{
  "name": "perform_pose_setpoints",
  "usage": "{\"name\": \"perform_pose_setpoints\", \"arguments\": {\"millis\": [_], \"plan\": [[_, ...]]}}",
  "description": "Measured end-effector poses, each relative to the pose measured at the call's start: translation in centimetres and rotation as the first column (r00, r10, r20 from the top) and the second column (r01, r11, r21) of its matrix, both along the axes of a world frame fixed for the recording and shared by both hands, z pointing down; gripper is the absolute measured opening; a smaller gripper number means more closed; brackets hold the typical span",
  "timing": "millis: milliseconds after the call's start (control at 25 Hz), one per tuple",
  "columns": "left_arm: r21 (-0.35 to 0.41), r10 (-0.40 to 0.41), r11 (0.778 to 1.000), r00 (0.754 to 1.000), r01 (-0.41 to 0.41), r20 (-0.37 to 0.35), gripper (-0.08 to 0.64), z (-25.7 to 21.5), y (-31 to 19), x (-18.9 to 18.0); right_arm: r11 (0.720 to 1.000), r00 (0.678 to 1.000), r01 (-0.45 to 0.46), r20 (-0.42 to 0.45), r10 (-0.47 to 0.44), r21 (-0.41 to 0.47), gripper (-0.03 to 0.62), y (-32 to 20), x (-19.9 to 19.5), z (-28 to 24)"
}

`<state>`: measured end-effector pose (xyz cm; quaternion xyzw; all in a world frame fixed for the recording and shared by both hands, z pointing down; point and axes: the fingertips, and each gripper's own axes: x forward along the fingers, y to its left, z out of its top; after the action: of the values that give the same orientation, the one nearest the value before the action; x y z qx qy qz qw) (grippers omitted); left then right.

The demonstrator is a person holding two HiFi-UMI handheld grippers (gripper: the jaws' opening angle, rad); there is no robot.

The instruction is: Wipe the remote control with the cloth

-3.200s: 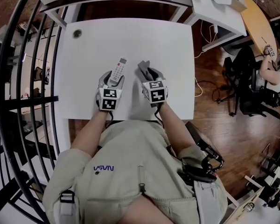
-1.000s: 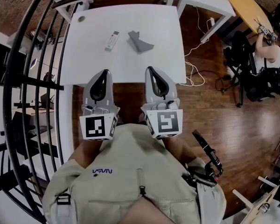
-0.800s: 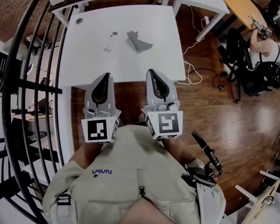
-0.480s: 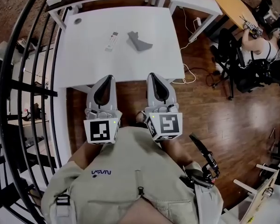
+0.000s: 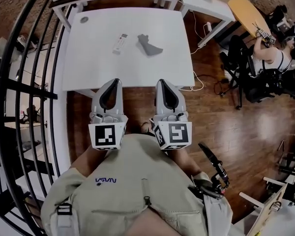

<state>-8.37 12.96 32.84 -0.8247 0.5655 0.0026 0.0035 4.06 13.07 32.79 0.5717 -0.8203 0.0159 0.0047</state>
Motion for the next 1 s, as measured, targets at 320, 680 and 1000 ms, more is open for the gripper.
{"name": "perform_pose_setpoints", "arguments": {"millis": [320, 680, 1000], "plan": [[0.022, -0.001, 1.0, 0.997, -0.001, 0.076, 0.005, 0.5, -0.2, 1.5, 0.999, 0.999, 0.038, 0.002, -0.037, -0.009, 0.002, -0.6, 1.3, 0.6], [0.011, -0.04, 0.999, 0.997, 0.039, 0.067, 0.006, 1.3, 0.5, 1.6, 0.998, 0.998, 0.064, 0.005, -0.064, -0.018, 0.002, -0.4, 1.7, 0.8], [0.018, -0.05, 0.999, 0.996, 0.049, 0.072, 0.006, 1.1, 0.9, 1.0, 0.997, 0.997, 0.076, 0.001, -0.076, -0.02, 0.002, 0.1, 1.2, 0.9]]}}
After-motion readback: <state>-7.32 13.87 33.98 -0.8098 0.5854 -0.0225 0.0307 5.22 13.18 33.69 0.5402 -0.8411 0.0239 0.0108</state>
